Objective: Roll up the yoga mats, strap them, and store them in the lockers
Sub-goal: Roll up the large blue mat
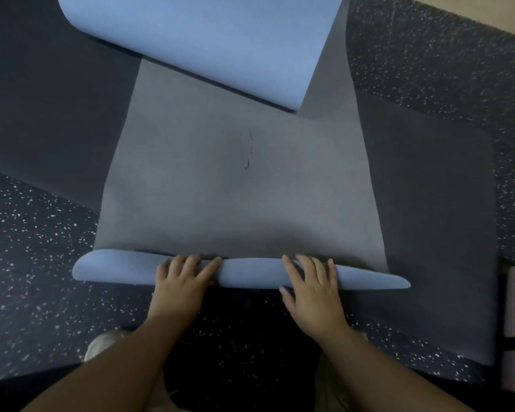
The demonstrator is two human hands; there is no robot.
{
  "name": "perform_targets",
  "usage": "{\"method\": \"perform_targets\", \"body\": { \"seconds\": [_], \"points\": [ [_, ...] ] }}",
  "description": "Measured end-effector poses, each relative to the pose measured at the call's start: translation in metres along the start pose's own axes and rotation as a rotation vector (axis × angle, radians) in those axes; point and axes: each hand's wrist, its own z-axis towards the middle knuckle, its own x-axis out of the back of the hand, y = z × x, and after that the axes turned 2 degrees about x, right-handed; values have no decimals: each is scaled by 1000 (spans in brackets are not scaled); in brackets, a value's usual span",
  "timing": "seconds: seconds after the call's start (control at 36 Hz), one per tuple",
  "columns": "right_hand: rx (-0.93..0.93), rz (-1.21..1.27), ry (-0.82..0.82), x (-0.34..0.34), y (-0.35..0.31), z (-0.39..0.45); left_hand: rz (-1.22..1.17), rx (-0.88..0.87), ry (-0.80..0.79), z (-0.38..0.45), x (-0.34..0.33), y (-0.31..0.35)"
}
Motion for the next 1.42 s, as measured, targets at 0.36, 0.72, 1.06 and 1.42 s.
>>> {"method": "perform_targets", "body": {
  "seconds": [0.36,0.72,1.06,1.42],
  "points": [
    [-5,-127,-44,-5,8,-6,104,-38,24,-7,-7,-7],
    [133,-53,86,-17,11,-13,128,-138,81,-10,-18,-22],
    [183,3,-23,-23,25,15,83,-41,8,5,-18,-20],
    [119,-141,-33,-35,20,44,52,-166,202,13,-20,-30]
  ]
}}
